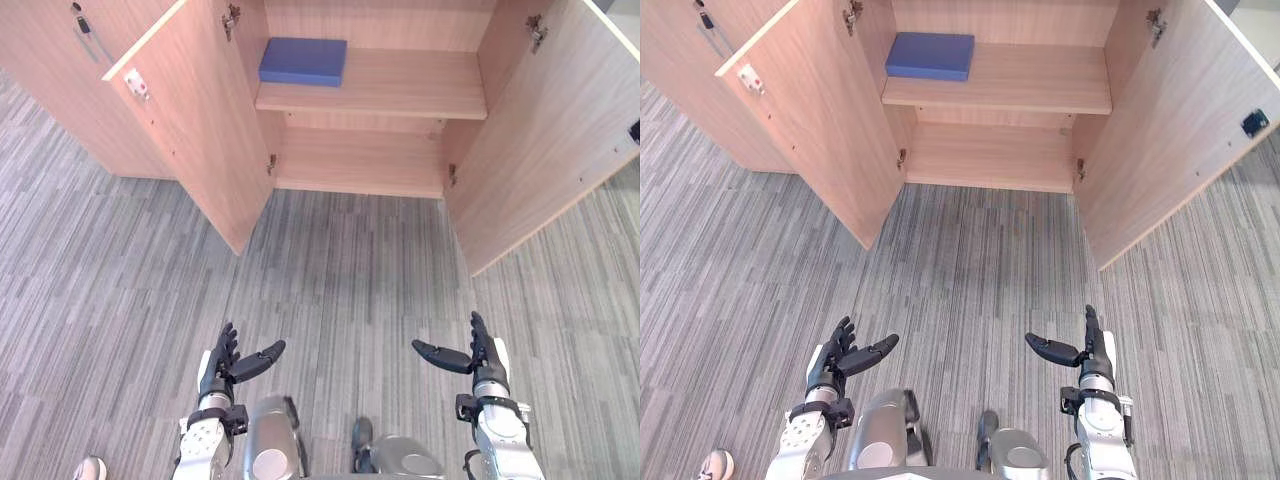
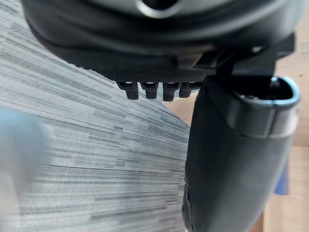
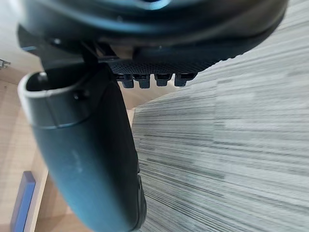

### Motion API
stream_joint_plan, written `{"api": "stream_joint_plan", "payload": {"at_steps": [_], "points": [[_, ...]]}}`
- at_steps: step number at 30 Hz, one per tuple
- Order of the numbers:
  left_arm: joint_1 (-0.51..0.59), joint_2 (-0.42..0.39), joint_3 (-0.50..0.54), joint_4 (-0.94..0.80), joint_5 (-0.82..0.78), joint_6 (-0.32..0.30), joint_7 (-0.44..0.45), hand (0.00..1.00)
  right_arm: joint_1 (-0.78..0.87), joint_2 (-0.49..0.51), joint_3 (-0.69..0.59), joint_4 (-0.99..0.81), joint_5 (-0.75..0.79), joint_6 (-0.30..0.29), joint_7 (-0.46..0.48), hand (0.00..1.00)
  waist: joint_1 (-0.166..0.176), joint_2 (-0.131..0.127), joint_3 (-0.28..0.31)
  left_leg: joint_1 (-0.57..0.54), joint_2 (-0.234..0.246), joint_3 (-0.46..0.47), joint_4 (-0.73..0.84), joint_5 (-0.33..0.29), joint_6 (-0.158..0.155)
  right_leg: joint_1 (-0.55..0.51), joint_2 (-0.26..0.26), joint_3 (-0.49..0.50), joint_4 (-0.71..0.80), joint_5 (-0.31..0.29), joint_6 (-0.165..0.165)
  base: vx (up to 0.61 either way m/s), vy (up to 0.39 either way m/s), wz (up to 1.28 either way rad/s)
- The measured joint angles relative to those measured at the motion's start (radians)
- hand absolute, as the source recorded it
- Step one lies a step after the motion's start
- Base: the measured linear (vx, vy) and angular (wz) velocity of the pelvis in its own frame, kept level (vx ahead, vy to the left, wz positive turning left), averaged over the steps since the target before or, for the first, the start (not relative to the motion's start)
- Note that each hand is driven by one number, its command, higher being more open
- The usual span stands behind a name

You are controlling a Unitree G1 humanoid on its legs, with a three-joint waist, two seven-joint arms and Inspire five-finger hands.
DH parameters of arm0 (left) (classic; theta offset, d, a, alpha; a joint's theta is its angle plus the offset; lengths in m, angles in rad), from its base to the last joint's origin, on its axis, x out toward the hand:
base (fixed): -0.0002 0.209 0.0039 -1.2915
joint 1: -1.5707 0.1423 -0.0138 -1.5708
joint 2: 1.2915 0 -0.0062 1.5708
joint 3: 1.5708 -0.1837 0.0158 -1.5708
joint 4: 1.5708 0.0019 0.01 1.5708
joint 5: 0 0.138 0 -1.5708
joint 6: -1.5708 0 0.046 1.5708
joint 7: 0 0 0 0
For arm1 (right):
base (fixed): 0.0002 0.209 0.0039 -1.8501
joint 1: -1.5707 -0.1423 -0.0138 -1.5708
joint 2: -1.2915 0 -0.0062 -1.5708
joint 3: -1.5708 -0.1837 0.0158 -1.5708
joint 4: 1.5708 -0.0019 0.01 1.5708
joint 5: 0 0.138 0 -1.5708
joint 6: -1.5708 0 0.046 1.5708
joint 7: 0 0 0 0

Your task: Walk over to the cabinet, pick up the folder, carry it to the office cabinet, place the folder inside the office cabinet, then close the office cabinet door

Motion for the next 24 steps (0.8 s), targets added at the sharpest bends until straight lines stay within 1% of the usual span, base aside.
{"api": "stream_joint_plan", "payload": {"at_steps": [1, 2, 3, 4, 5, 6, 7, 8, 9, 10, 11, 12, 13, 14, 15, 16, 17, 18, 19, 20, 21, 22, 23, 24], "points": [[0.002, 0.004, 0.005, 0.015, 0.0, 0.004, 0.004, 1.0, -0.01, 0.0, -0.001, 0.054, 0.0, 0.005, -0.007, 1.0, 0.02, -0.01, -0.005, 0.023, -0.022, -0.016, -0.034, 0.151, -0.002, 0.03, -0.016, 0.037, -0.014, -0.019, 0.017, 0.57, 0.234, -0.84], [-0.003, 0.007, 0.012, 0.03, 0.0, 0.004, 0.006, 1.0, -0.016, 0.006, -0.001, 0.081, -0.001, 0.008, -0.009, 1.0, 0.02, -0.027, -0.012, 0.023, -0.042, -0.015, -0.023, 0.158, 0.024, 0.035, -0.037, 0.047, -0.007, -0.025, 0.024, 0.6, 0.249, -0.35], [-0.022, 0.005, 0.021, 0.042, 0.0, 0.013, 0.009, 1.0, -0.014, 0.007, -0.002, 0.1, -0.001, 0.015, -0.007, 1.0, 0.005, -0.042, -0.023, 0.018, -0.065, -0.013, -0.003, 0.131, 0.052, 0.017, -0.072, 0.05, 0.033, -0.027, 0.029, 0.62, 0.234, 0.09], [-0.03, 0.002, 0.021, 0.041, 0.001, 0.012, 0.01, 1.0, -0.006, 0.008, -0.01, 0.111, -0.004, 0.021, -0.007, 1.0, -0.005, -0.044, -0.024, 0.021, -0.076, 0.001, 0.049, 0.071, 0.062, -0.026, -0.09, 0.075, 0.169, -0.039, 0.051, 0.74, 0.282, 0.03], [-0.025, 0.004, 0.02, 0.042, 0.001, 0.012, 0.009, 1.0, -0.006, 0.014, -0.01, 0.126, -0.004, 0.026, -0.007, 1.0, -0.011, -0.048, -0.022, 0.069, -0.084, 0.016, 0.07, 0.014, 0.065, -0.087, -0.103, 0.094, 0.376, -0.026, 0.093, 0.72, 0.279, -0.17], [-0.021, 0.005, 0.02, 0.043, 0.001, 0.012, 0.009, 1.0, -0.005, 0.018, -0.009, 0.13, -0.005, 0.028, -0.007, 1.0, -0.015, -0.053, -0.021, 0.108, -0.091, 0.024, 0.063, -0.006, 0.071, -0.125, -0.116, 0.096, 0.502, 0.004, 0.144, 0.7, 0.236, -0.19], [-0.018, 0.013, 0.017, 0.044, 0.0, 0.014, 0.009, 1.0, 0.004, 0.025, -0.004, 0.134, -0.012, 0.028, -0.006, 1.0, -0.031, -0.061, -0.019, 0.194, -0.108, 0.029, 0.042, -0.04, 0.08, -0.206, -0.144, 0.103, 0.748, 0.051, 0.219, 0.65, 0.181, -0.13], [-0.018, 0.022, 0.015, 0.045, 0.001, 0.015, 0.011, 1.0, 0.004, 0.025, 0.014, 0.137, -0.013, 0.029, -0.005, 1.0, -0.039, -0.061, -0.019, 0.282, -0.111, 0.036, 0.011, -0.063, 0.085, -0.279, -0.16, 0.08, 0.932, 0.026, 0.17, 0.51, 0.108, -0.16], [-0.018, 0.027, 0.016, 0.044, 0.001, 0.014, 0.014, 1.0, 0.003, 0.025, 0.026, 0.137, -0.013, 0.029, -0.005, 1.0, -0.039, -0.061, -0.019, 0.327, -0.107, 0.039, -0.014, -0.067, 0.085, -0.312, -0.164, 0.062, 0.978, 0.009, 0.139, 0.47, 0.055, -0.29], [-0.02, 0.039, 0.015, 0.043, 0.0, 0.009, 0.021, 1.0, 0.001, 0.025, 0.054, 0.132, -0.016, 0.027, -0.004, 1.0, -0.043, -0.06, -0.019, 0.408, -0.096, 0.041, -0.07, -0.07, 0.084, -0.375, -0.166, 0.012, 1.0, -0.016, 0.096, 0.37, 0.007, -0.26], [-0.021, 0.043, 0.015, 0.04, 0.0, 0.005, 0.023, 1.0, 0.001, 0.026, 0.065, 0.125, -0.019, 0.025, -0.003, 1.0, -0.045, -0.059, -0.019, 0.442, -0.088, 0.04, -0.099, -0.075, 0.081, -0.409, -0.165, -0.015, 0.991, -0.027, 0.08, 0.45, -0.031, -0.17], [-0.026, 0.06, 0.016, 0.041, 0.0, 0.0, 0.024, 1.0, 0.0, 0.027, 0.078, 0.109, -0.021, 0.021, -0.002, 1.0, -0.056, -0.056, -0.021, 0.501, -0.063, 0.037, -0.149, -0.098, 0.056, -0.493, -0.157, -0.073, 0.906, -0.045, 0.062, 0.46, -0.08, -0.01], [-0.036, 0.063, 0.019, 0.052, 0.0, 0.0, 0.024, 1.0, -0.002, 0.025, 0.078, 0.109, -0.021, 0.018, -0.001, 1.0, -0.061, -0.056, -0.02, 0.521, -0.051, 0.036, -0.156, -0.103, 0.048, -0.523, -0.148, -0.091, 0.782, -0.048, 0.064, 0.46, -0.111, 0.1], [-0.052, 0.064, 0.019, 0.076, 0.0, 0.0, 0.023, 1.0, -0.005, 0.02, 0.078, 0.112, -0.021, 0.018, -0.001, 1.0, -0.064, -0.057, -0.02, 0.539, -0.04, 0.034, -0.159, -0.104, 0.047, -0.54, -0.134, -0.097, 0.625, -0.041, 0.07, 0.59, -0.223, 0.27], [-0.059, 0.067, 0.019, 0.1, 0.0, 0.001, 0.024, 1.0, 0.005, 0.017, 0.076, 0.114, -0.021, 0.019, -0.002, 1.0, -0.075, -0.063, -0.024, 0.568, -0.036, 0.023, -0.165, -0.109, 0.038, -0.53, -0.108, -0.085, 0.377, 0.038, 0.081, 0.52, -0.223, 0.37], [-0.056, 0.068, 0.019, 0.107, 0.0, 0.001, 0.024, 1.0, 0.014, 0.017, 0.076, 0.114, -0.021, 0.019, -0.002, 1.0, -0.084, -0.071, -0.029, 0.584, -0.041, 0.008, -0.166, -0.12, 0.02, -0.514, -0.102, -0.065, 0.248, 0.111, 0.075, 0.66, -0.294, 0.64], [-0.051, 0.063, 0.016, 0.119, 0.001, 0.004, 0.022, 1.0, 0.042, 0.01, 0.065, 0.114, -0.021, 0.019, -0.002, 1.0, -0.096, -0.075, -0.034, 0.622, -0.043, -0.03, -0.158, -0.16, -0.028, -0.494, -0.101, -0.03, 0.196, 0.325, 0.035, 0.45, -0.193, 0.41], [-0.065, 0.038, 0.017, 0.136, 0.001, 0.009, 0.024, 1.0, 0.034, -0.006, 0.053, 0.133, -0.021, 0.025, -0.002, 1.0, -0.087, -0.036, -0.036, 0.624, -0.01, -0.04, -0.145, -0.171, -0.034, -0.503, -0.077, -0.045, 0.246, 0.301, 0.032, 0.52, -0.216, 0.38], [-0.068, 0.031, 0.015, 0.135, 0.003, 0.008, 0.018, 1.0, 0.025, -0.007, 0.034, 0.141, -0.021, 0.036, -0.002, 1.0, -0.088, -0.023, -0.043, 0.602, 0.002, -0.063, -0.095, -0.157, -0.047, -0.509, -0.073, -0.054, 0.28, 0.243, 0.023, 0.45, -0.217, 0.19], [-0.07, 0.026, 0.014, 0.13, 0.003, 0.007, 0.018, 1.0, 0.024, -0.004, 0.024, 0.135, -0.021, 0.038, -0.002, 1.0, -0.089, -0.021, -0.042, 0.567, 0.016, -0.077, -0.001, -0.13, -0.067, -0.499, -0.074, -0.069, 0.314, 0.195, 0.016, 0.36, -0.178, 0.35], [-0.072, 0.023, 0.014, 0.127, 0.003, 0.008, 0.018, 1.0, 0.03, -0.002, 0.021, 0.128, -0.021, 0.038, -0.001, 1.0, -0.089, -0.021, -0.042, 0.539, 0.025, -0.078, 0.071, -0.112, -0.075, -0.482, -0.076, -0.08, 0.318, 0.176, 0.009, 0.42, -0.265, 0.54], [-0.072, 0.01, 0.015, 0.113, 0.002, 0.008, 0.018, 1.0, 0.05, 0.004, 0.021, 0.103, -0.021, 0.038, -0.001, 1.0, -0.088, -0.022, -0.04, 0.459, 0.06, -0.075, 0.272, -0.054, -0.081, -0.42, -0.075, -0.106, 0.3, 0.147, -0.001, 0.38, -0.24, 0.52], [-0.06, -0.002, 0.014, 0.089, 0.002, 0.008, 0.017, 1.0, 0.077, 0.013, 0.023, 0.067, -0.02, 0.039, -0.002, 1.0, -0.073, -0.021, -0.04, 0.394, 0.109, -0.044, 0.444, -0.074, -0.072, -0.353, -0.061, -0.125, 0.267, 0.132, -0.013, 0.45, -0.272, 0.41], [-0.055, -0.006, 0.013, 0.078, 0.002, 0.008, 0.016, 1.0, 0.085, 0.02, 0.023, 0.046, -0.018, 0.038, -0.004, 1.0, -0.065, -0.022, -0.04, 0.368, 0.126, -0.026, 0.49, -0.091, -0.066, -0.325, -0.053, -0.127, 0.252, 0.127, -0.019, 0.32, -0.155, 0.05]]}}
